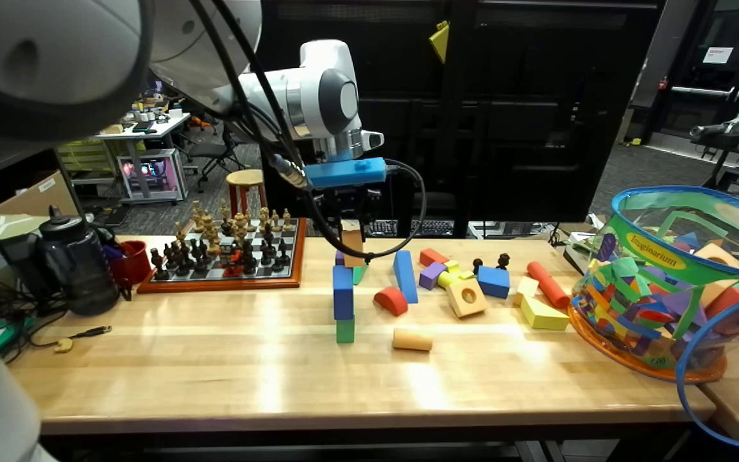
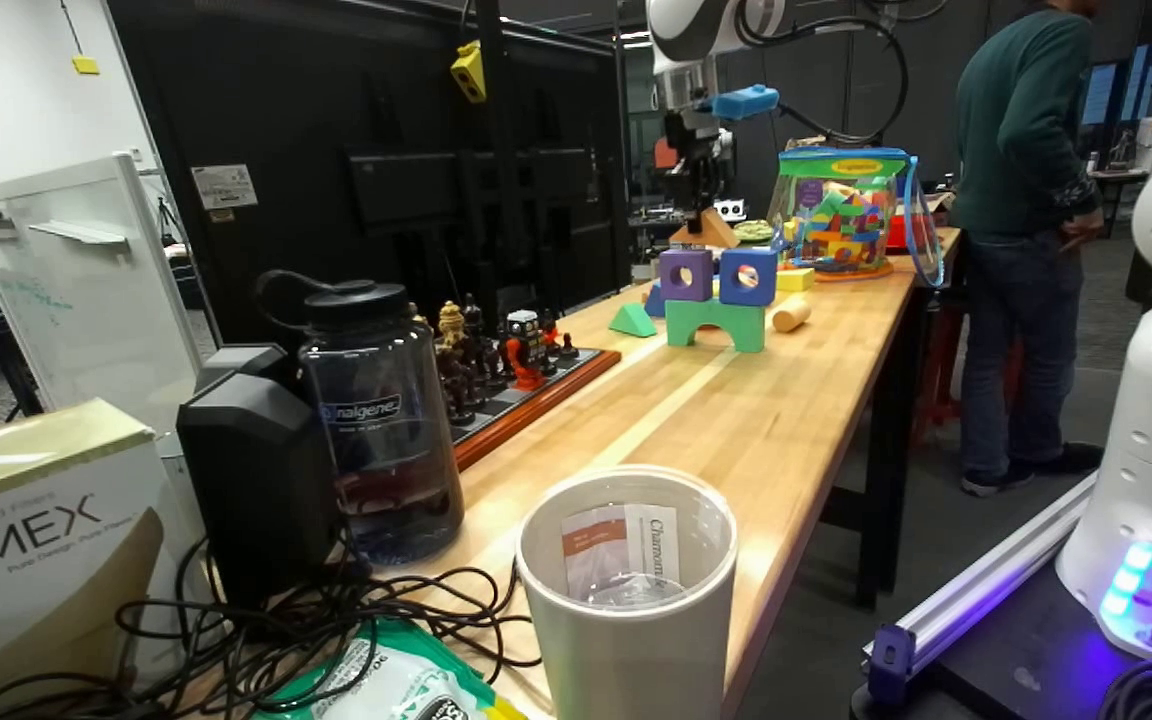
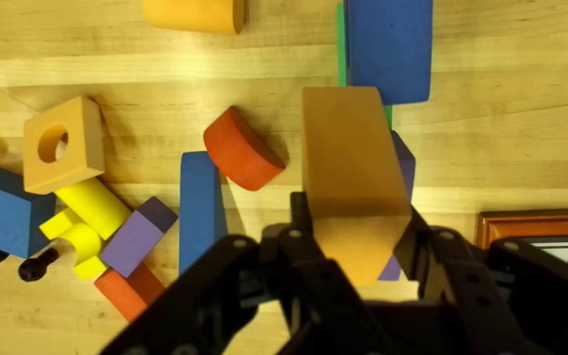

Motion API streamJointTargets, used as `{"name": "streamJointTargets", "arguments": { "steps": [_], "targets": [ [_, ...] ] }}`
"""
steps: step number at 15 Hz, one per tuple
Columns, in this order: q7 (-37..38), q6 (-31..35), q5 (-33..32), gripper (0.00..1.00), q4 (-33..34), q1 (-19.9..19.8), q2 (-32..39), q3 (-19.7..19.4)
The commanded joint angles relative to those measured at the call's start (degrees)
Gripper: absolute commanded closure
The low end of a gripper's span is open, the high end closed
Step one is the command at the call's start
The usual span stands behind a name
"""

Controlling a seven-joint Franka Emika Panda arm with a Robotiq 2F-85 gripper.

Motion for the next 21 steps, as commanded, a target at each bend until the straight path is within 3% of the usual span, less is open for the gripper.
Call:
{"name": "streamJointTargets", "arguments": {
  "steps": [1, 13, 21],
  "targets": [
    [1.57, 1.18, 0.02, 0.84, -3.68, 0.44, -3.61, -0.01],
    [4.93, 1.67, -0.37, 0.84, -7.32, 1.14, -6.81, 0.82],
    [4.21, 2.05, 0.19, 0.84, -6.37, 0.98, -5.01, 0.41]
  ]
}}
